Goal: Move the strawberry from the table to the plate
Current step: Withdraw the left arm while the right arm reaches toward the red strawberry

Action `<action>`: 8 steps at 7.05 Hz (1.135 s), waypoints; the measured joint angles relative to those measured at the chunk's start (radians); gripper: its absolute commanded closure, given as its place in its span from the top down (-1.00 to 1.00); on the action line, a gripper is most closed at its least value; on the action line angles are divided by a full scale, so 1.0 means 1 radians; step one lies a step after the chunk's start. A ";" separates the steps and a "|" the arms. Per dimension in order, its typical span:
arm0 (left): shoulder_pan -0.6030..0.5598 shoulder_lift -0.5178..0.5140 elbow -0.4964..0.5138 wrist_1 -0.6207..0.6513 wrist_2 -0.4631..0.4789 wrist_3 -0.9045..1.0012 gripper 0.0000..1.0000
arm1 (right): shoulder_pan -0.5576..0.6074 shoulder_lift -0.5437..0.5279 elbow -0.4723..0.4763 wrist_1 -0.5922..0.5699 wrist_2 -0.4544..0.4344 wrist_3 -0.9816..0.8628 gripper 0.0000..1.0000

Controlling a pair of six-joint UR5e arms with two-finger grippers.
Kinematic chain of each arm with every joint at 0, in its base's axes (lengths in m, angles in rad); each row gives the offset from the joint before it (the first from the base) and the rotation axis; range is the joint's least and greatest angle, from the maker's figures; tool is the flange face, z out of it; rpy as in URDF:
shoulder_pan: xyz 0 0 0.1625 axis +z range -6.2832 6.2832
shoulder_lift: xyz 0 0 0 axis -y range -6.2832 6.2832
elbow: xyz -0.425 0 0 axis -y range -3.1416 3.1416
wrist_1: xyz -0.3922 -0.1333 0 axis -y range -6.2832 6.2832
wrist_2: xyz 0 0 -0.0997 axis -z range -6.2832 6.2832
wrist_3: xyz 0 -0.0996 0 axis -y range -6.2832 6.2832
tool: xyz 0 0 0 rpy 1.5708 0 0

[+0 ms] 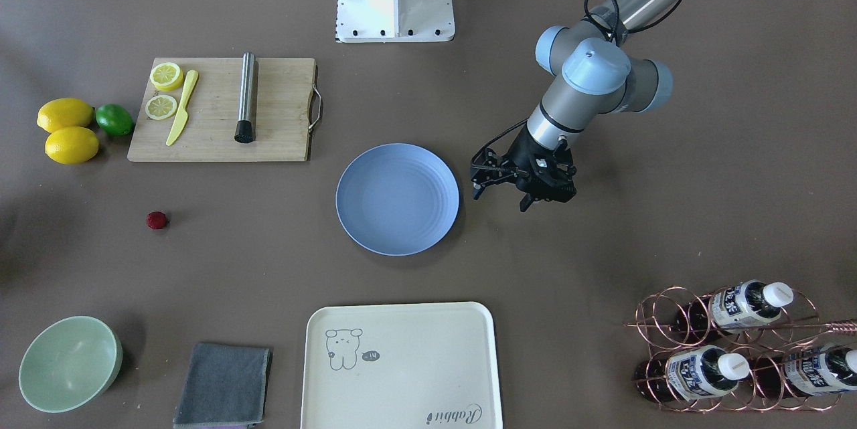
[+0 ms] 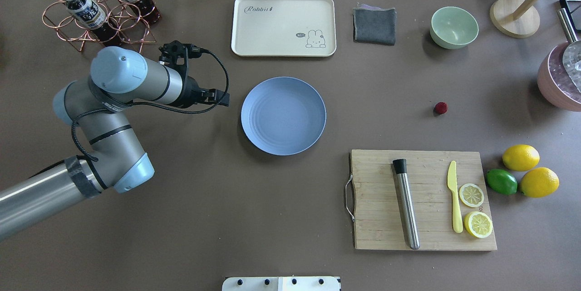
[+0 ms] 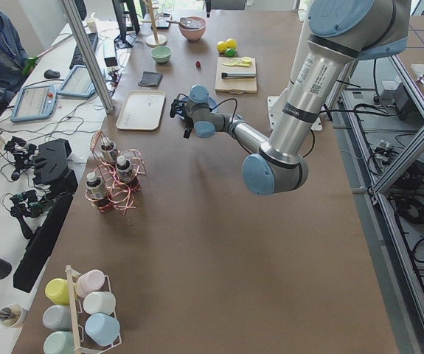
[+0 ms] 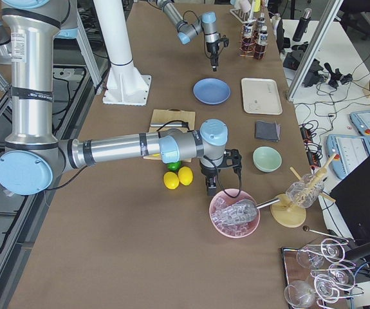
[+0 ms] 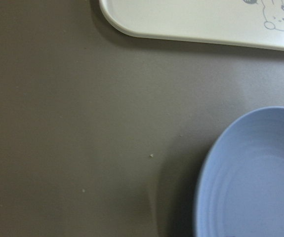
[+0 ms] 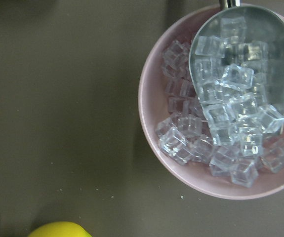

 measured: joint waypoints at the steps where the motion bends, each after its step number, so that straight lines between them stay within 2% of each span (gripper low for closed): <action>1: -0.068 0.060 -0.053 0.045 -0.060 0.086 0.97 | -0.099 0.015 0.002 0.105 -0.047 0.201 1.00; 2: -0.154 0.138 -0.095 0.072 -0.127 0.213 0.98 | -0.183 0.048 -0.002 0.165 -0.092 0.354 1.00; 4: -0.394 0.295 -0.110 0.140 -0.276 0.612 0.98 | -0.305 0.149 -0.038 0.198 -0.166 0.528 1.00; 6: -0.655 0.374 -0.081 0.305 -0.443 0.942 0.98 | -0.377 0.221 -0.061 0.200 -0.203 0.619 1.00; 7: -0.761 0.389 -0.034 0.393 -0.508 1.032 0.98 | -0.405 0.255 -0.076 0.200 -0.222 0.661 1.00; 8: -0.826 0.402 0.007 0.442 -0.504 1.102 0.98 | -0.430 0.285 -0.097 0.200 -0.245 0.691 0.98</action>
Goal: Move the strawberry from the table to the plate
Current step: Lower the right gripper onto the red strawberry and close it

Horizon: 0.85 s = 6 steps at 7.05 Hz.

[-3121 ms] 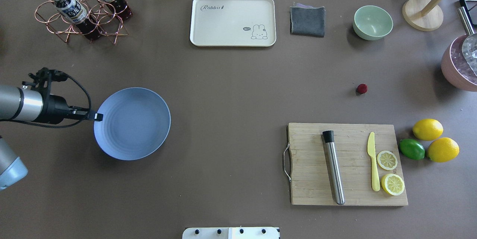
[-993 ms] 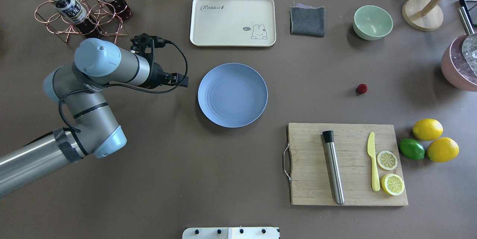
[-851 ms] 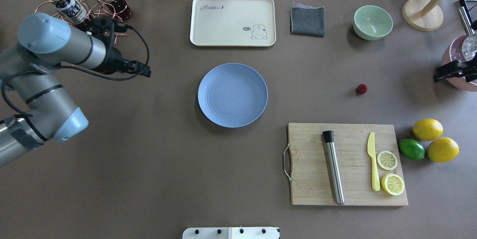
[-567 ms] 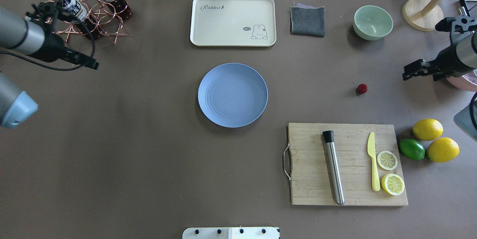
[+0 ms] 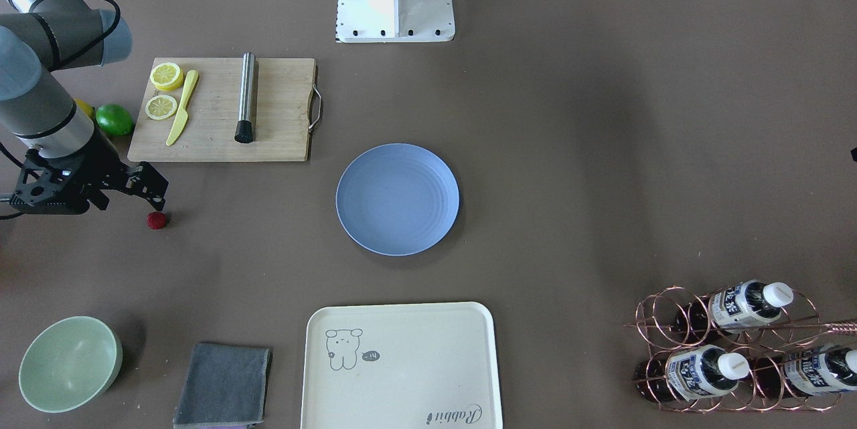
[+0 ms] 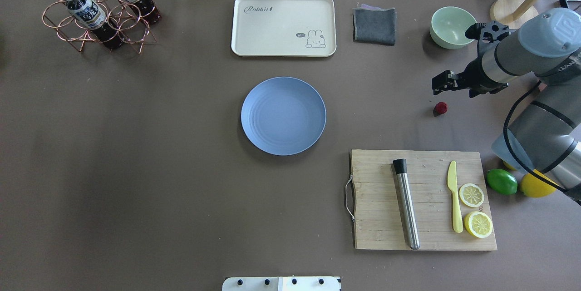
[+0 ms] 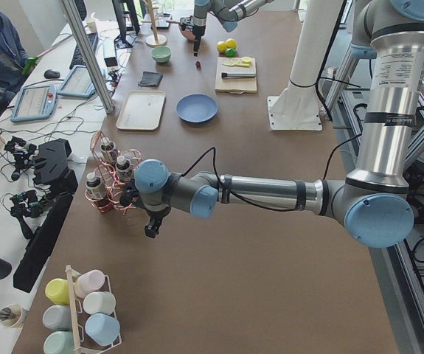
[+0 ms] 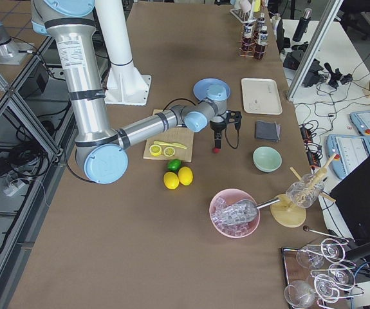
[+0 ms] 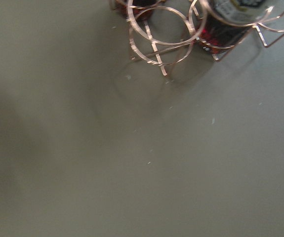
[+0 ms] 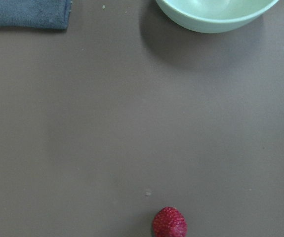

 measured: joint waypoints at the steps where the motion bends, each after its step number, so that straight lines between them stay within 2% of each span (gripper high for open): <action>1: -0.035 0.014 0.015 0.017 0.043 0.044 0.98 | -0.015 0.015 -0.020 0.001 -0.012 0.012 0.89; 3: -0.067 0.035 0.019 0.020 0.073 0.082 0.98 | -0.040 0.024 -0.061 0.016 -0.037 0.026 0.73; 4: -0.072 0.039 0.020 0.019 0.074 0.103 0.98 | -0.058 0.024 -0.094 0.061 -0.053 0.044 0.56; 6: -0.073 0.057 0.019 0.017 0.074 0.137 0.98 | -0.075 0.022 -0.152 0.140 -0.065 0.062 0.47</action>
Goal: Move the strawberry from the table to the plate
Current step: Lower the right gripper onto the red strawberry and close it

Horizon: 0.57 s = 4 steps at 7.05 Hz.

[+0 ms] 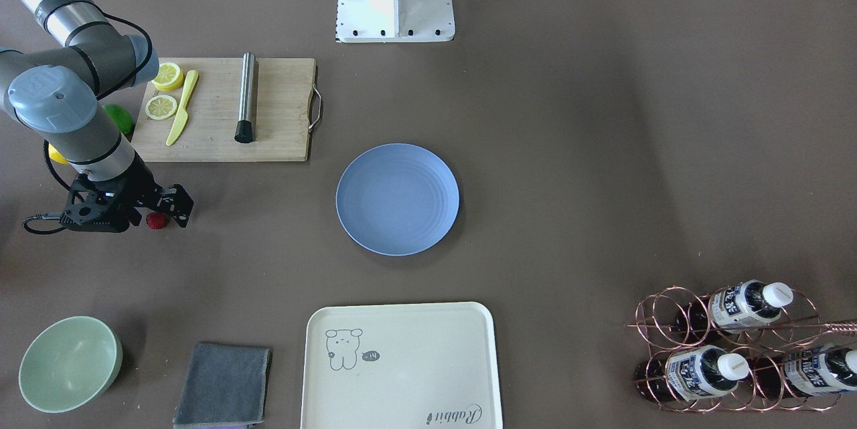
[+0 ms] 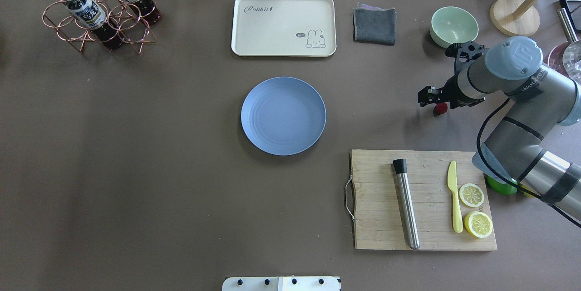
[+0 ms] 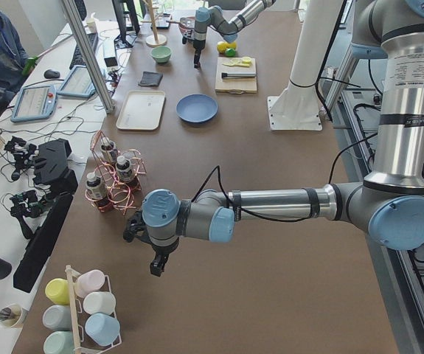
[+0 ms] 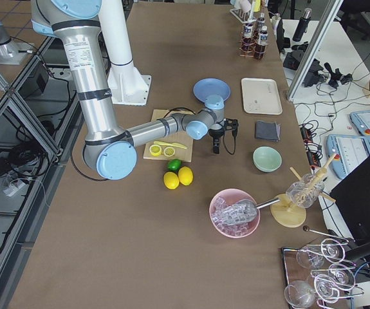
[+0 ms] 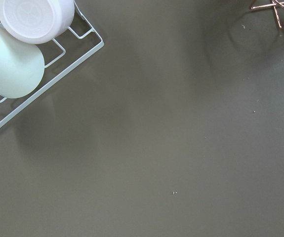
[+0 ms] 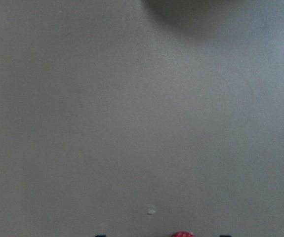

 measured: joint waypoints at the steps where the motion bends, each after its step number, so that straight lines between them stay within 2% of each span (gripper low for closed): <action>1: -0.001 0.006 -0.002 -0.001 -0.001 0.004 0.98 | -0.003 -0.004 -0.008 0.011 -0.005 0.001 0.33; 3: -0.001 0.009 -0.004 -0.001 -0.001 0.006 0.98 | -0.003 -0.011 -0.002 0.019 -0.009 0.006 -0.99; 4: -0.001 0.009 -0.004 -0.001 -0.001 0.006 0.98 | -0.002 -0.017 0.008 0.020 -0.006 0.008 -1.00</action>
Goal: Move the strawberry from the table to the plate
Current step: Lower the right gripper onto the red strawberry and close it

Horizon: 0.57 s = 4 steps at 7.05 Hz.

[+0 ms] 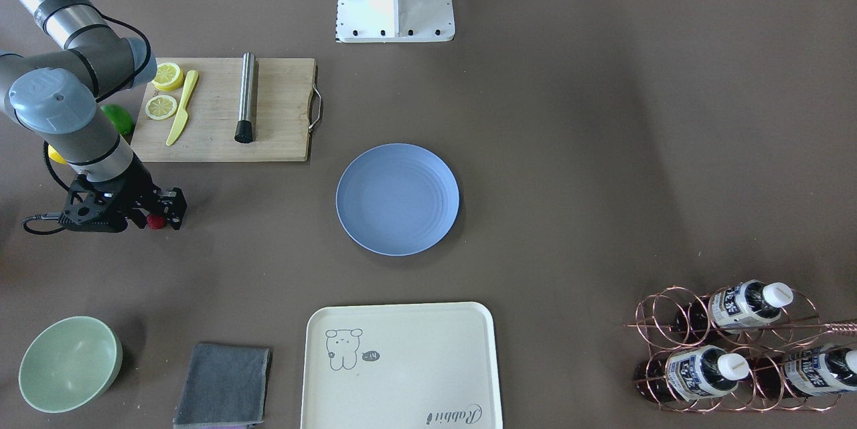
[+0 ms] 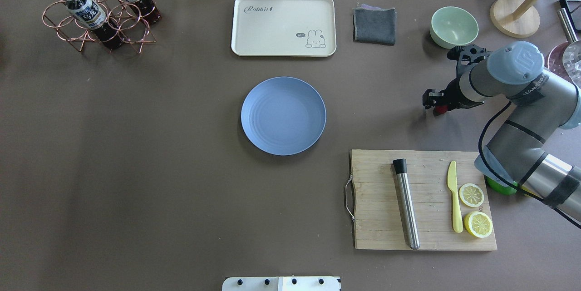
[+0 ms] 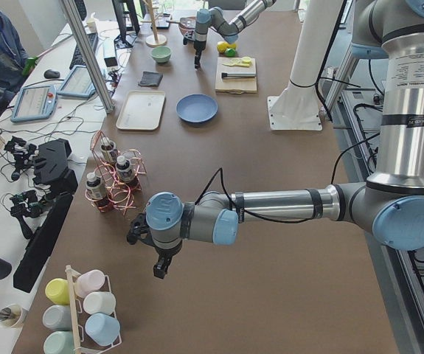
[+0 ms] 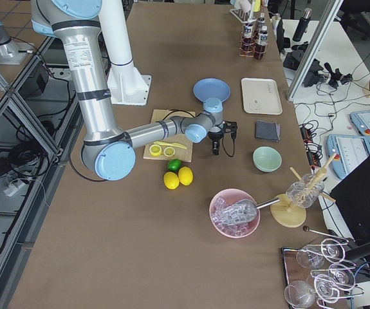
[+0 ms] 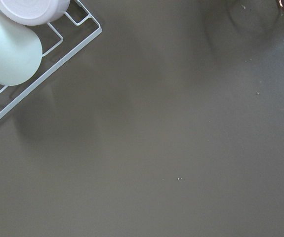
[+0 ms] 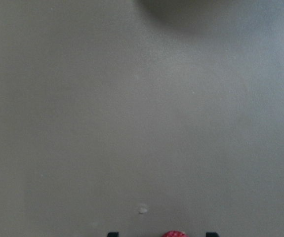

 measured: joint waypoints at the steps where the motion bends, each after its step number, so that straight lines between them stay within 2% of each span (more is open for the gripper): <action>1: 0.000 0.000 -0.001 0.000 0.000 0.000 0.98 | 0.001 -0.013 0.029 -0.003 0.003 0.004 -1.00; 4: 0.001 0.000 0.002 0.002 0.000 0.000 0.98 | -0.010 0.015 0.091 -0.051 0.000 0.117 -1.00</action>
